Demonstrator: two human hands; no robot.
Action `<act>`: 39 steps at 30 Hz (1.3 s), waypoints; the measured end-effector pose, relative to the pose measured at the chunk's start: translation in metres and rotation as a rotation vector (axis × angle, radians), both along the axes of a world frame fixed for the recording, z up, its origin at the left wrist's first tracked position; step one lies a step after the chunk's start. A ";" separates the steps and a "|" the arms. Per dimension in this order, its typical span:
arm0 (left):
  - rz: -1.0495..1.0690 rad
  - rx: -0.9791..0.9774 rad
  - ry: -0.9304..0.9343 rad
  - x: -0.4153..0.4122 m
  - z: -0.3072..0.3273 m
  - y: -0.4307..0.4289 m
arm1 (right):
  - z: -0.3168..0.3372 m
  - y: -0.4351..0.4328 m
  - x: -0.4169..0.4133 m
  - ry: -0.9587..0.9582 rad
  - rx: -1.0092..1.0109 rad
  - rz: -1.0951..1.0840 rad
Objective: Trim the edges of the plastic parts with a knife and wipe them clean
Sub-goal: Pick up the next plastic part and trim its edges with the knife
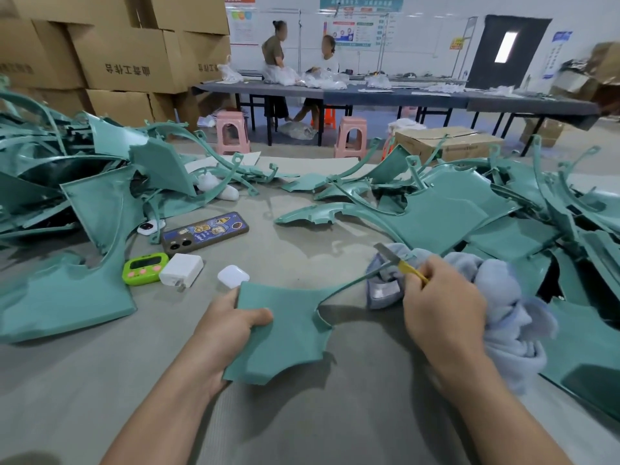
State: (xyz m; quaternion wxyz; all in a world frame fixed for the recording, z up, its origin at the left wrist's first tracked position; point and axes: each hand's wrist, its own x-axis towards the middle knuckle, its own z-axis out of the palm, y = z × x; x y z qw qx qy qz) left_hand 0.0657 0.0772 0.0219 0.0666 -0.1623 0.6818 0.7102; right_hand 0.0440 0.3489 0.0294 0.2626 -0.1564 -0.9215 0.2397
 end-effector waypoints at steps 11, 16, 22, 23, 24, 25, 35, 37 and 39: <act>-0.012 0.047 -0.032 0.002 0.001 0.000 | -0.004 -0.002 0.006 0.019 -0.032 0.158; -0.024 0.098 -0.026 0.000 0.000 -0.001 | -0.020 -0.021 0.012 -0.091 -0.021 0.326; -0.009 0.009 0.047 -0.001 -0.006 -0.001 | -0.010 -0.011 0.012 0.081 -0.190 0.336; -0.001 0.016 0.069 -0.002 -0.006 -0.001 | -0.011 -0.018 0.016 0.052 -0.233 0.444; -0.004 0.031 0.088 -0.003 -0.005 -0.001 | -0.012 -0.023 0.018 0.013 -0.269 0.528; -0.021 0.052 0.101 -0.003 -0.004 -0.001 | -0.013 -0.025 0.019 -0.022 -0.287 0.583; -0.090 0.132 0.060 0.003 0.002 -0.007 | -0.004 -0.004 0.012 -0.199 -0.244 0.868; -0.081 0.164 0.039 0.004 0.003 -0.005 | -0.004 -0.005 0.012 -0.145 -0.253 0.861; -0.081 0.232 0.010 0.004 0.005 -0.005 | -0.007 -0.010 0.013 -0.103 -0.251 0.850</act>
